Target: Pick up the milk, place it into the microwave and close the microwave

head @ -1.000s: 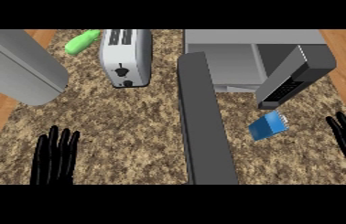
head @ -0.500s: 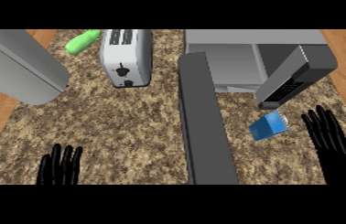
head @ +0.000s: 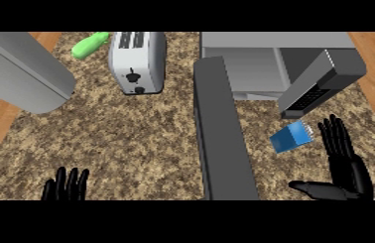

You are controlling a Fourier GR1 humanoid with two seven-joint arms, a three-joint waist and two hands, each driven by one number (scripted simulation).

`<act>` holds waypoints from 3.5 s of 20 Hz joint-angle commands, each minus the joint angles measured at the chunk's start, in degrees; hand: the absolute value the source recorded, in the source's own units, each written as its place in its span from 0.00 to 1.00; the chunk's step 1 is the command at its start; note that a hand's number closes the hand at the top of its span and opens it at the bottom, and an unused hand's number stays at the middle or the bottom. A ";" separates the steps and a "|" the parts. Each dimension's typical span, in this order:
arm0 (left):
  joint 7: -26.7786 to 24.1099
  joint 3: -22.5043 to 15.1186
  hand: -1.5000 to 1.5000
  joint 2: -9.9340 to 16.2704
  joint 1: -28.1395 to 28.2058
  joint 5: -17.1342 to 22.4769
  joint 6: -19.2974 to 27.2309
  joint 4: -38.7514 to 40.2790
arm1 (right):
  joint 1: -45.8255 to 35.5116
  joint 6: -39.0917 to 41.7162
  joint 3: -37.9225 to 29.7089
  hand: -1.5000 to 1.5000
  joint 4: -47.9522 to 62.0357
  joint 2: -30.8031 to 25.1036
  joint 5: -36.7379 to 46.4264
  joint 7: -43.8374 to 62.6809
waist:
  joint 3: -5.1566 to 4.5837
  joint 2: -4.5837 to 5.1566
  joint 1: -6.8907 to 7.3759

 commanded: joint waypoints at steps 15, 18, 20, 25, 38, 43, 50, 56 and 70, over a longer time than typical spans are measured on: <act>-6.66 -3.61 0.00 2.89 6.22 0.73 0.04 -0.79 | -13.14 -3.75 -2.01 0.00 37.22 -5.75 6.20 -24.75 | 0.00 -0.03 0.09; -3.63 -3.52 0.00 4.20 7.08 2.33 0.42 -3.90 | -16.40 -3.28 -2.18 0.00 44.04 -8.38 7.13 -27.22 | 0.03 0.03 0.24; -5.20 5.09 0.00 5.87 1.35 8.47 -3.31 2.97 | -18.87 -3.70 -2.04 0.00 44.97 -7.24 6.60 -27.63 | 0.01 0.09 0.18; -6.23 -3.80 0.00 2.50 5.27 1.07 2.01 -0.20 | -20.46 -5.82 -0.52 0.00 46.13 -6.04 7.71 -29.91 | 0.02 0.01 0.17; -4.99 -1.42 0.00 5.04 2.81 3.97 0.78 0.92 | -25.77 -2.19 -2.62 0.00 55.56 -9.72 4.58 -31.37 | 0.05 0.16 0.22; -8.73 -0.46 0.00 4.75 0.97 4.32 -0.42 5.27 | -27.76 -14.75 -1.55 1.00 56.61 -6.73 7.78 -33.84 | 0.06 0.29 0.51; -7.08 -3.38 0.00 6.29 6.65 4.28 0.42 -2.24 | -31.40 -19.69 -4.17 1.00 59.37 -7.03 6.82 -34.61 | 0.10 0.28 0.78; -11.14 1.25 0.00 7.40 3.06 8.08 -3.48 5.21 | -34.05 -23.24 -5.56 1.00 62.69 -3.78 6.75 -37.31 | 0.15 0.70 1.56; -12.32 -0.73 0.00 7.53 5.70 7.04 -2.89 4.57 | -34.30 -20.07 -5.72 1.00 61.38 -2.88 6.31 -40.43 | 0.06 0.27 0.78</act>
